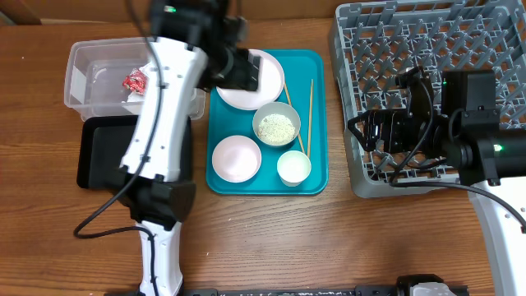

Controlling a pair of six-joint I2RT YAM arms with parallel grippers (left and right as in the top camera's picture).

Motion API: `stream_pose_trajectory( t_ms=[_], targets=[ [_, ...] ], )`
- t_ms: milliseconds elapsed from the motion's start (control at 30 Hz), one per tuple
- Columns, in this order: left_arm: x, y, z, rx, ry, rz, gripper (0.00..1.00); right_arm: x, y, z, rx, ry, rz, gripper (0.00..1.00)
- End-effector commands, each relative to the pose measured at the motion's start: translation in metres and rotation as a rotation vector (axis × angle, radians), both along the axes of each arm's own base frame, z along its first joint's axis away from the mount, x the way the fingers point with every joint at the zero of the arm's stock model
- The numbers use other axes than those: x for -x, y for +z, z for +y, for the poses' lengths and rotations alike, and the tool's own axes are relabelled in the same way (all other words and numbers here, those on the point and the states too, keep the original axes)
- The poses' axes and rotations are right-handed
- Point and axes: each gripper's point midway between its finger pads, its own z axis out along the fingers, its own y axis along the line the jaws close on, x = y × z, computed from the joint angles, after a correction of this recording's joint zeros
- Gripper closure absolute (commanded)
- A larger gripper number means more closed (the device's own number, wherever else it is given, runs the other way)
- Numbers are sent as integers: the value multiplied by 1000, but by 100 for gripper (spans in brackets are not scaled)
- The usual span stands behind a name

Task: Sort waste into correct bins and load items into the dishwasher
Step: 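Reach left gripper to grey rice bowl and grasp its rim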

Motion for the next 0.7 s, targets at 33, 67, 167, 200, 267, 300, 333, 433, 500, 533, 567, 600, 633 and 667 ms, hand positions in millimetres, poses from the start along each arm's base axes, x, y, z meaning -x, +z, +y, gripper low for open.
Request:
stream_pose_trajectory(
  t_ms=[33,67,167,200,267,300,333,433,500,533,567,600,633,667],
  targets=[
    [26,-33,-28,-60,-121,98,12,-7,18,-16,13,-70,-45,0],
    [30,-40,-30,-87,-134,110,14,-9,21,-24,11,-113,-46,0],
    [30,-56,-41,-112,-158,108,17,-16,37,-55,10,-225,-81,2],
    [26,-60,-45,-105,-163,95,19,-18,43,-65,10,-258,-96,3],
    [16,-68,-56,-80,-171,56,22,-20,52,-84,2,-328,-113,3],
    [10,-72,-64,-60,-177,31,25,-21,56,-94,-3,-366,-119,3],
    [6,-75,-69,-46,-181,18,26,-21,58,-102,-9,-399,-118,3],
    [-6,-92,-86,-5,-168,-19,30,-19,57,-113,-27,-436,-106,3],
    [-10,-105,-97,8,-166,-29,33,-16,54,-114,-29,-439,-88,3],
    [-10,-110,-102,11,-174,-36,35,-15,52,-113,-29,-439,-80,3],
    [-10,-116,-108,10,-183,-37,37,-14,51,-113,-29,-439,-72,3],
    [-9,-121,-113,5,-192,-37,37,-13,50,-113,-29,-439,-66,3],
    [-8,-127,-117,-9,-200,-38,40,-13,49,-113,-30,-439,-59,3],
    [-8,-133,-121,-28,-202,-40,41,-12,48,-112,-30,-439,-54,3]
  ],
)
